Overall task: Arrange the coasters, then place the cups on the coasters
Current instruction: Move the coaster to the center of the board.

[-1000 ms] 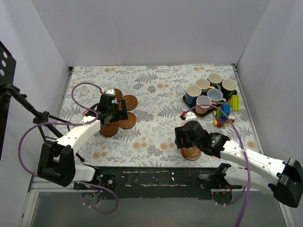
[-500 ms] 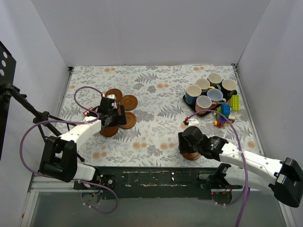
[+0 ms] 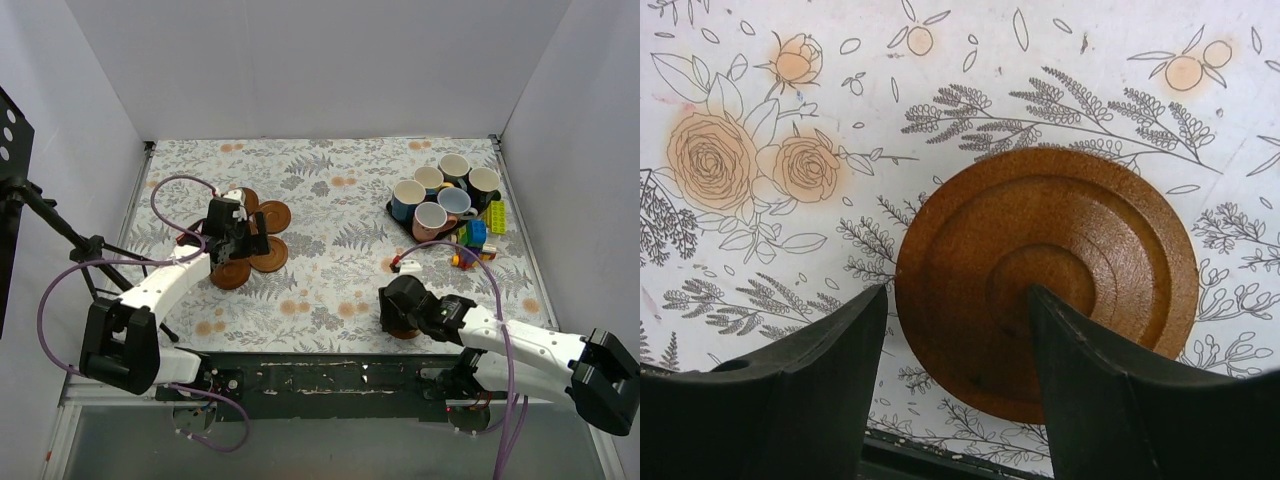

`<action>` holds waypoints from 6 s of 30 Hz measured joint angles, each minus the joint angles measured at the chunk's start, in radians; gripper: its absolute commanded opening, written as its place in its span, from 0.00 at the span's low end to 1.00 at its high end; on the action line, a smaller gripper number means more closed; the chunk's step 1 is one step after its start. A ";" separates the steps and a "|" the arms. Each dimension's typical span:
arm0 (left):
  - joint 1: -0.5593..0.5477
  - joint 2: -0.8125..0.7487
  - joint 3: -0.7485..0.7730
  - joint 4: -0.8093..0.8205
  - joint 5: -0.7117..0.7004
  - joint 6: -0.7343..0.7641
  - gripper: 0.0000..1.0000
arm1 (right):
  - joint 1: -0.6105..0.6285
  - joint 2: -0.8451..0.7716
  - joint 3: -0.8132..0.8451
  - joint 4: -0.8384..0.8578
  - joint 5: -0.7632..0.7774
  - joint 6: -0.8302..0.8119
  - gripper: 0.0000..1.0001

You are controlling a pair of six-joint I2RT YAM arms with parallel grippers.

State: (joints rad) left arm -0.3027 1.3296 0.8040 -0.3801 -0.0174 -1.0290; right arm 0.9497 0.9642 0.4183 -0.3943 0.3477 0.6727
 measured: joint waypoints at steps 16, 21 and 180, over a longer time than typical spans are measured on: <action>0.000 -0.066 0.037 0.140 -0.065 0.029 0.95 | 0.009 0.252 0.095 0.212 0.010 -0.058 0.64; 0.000 -0.086 0.036 0.145 -0.076 0.034 0.95 | 0.034 0.435 0.226 0.266 -0.001 -0.113 0.64; -0.465 0.691 0.506 0.155 -0.491 0.062 0.30 | -0.267 -0.304 0.107 -0.013 0.042 -0.276 0.78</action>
State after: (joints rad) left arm -0.7677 2.0209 1.3098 -0.2249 -0.5079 -0.9668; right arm 0.6827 0.6601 0.5251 -0.4076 0.3897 0.3969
